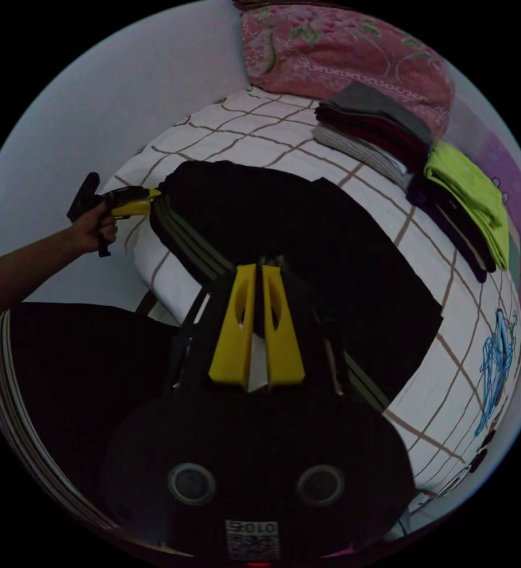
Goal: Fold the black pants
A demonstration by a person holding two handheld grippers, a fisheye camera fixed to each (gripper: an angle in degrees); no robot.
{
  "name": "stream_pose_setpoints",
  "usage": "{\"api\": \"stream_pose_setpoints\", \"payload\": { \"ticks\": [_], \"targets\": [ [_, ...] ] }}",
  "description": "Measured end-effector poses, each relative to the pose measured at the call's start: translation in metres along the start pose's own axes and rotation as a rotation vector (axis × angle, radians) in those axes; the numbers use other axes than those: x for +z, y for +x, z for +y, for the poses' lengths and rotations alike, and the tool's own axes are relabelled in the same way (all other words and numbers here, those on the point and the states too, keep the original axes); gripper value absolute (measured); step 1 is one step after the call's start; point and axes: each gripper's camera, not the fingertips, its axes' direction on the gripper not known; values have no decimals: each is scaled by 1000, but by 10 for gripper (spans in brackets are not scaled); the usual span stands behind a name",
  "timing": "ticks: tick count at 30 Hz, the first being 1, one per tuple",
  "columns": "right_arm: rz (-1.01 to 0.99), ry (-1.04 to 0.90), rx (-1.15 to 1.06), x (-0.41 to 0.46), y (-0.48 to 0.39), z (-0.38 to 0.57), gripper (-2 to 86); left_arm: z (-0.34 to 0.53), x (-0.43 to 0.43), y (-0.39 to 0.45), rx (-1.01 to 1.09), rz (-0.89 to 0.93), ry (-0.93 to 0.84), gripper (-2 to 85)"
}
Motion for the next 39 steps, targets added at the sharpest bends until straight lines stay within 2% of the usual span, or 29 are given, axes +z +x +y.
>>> {"api": "stream_pose_setpoints", "payload": {
  "ticks": [7,9,12,14,17,26,32,39],
  "targets": [
    [-17,-9,57,-2,2,18,32,8,-36,3,-11,-19,38,64],
    [-17,-12,69,-3,5,21,30,12,-50,9,9,4,82,47],
    [-20,-7,90,-5,11,27,27,15,-67,11,16,142,147,28],
    [-31,-2,100,-6,13,29,26,16,-74,16,40,114,146,26],
    [-48,13,104,-10,13,30,25,19,-75,10,19,31,120,35],
    [-46,15,-16,-17,-13,7,26,23,-76,-50,34,104,70,123],
    [-11,-23,-75,-18,-30,-2,26,42,-79,-87,-32,148,60,147],
    [-2,-36,-78,-19,-36,-4,24,31,-63,-89,-7,209,59,154]
  ]
}}
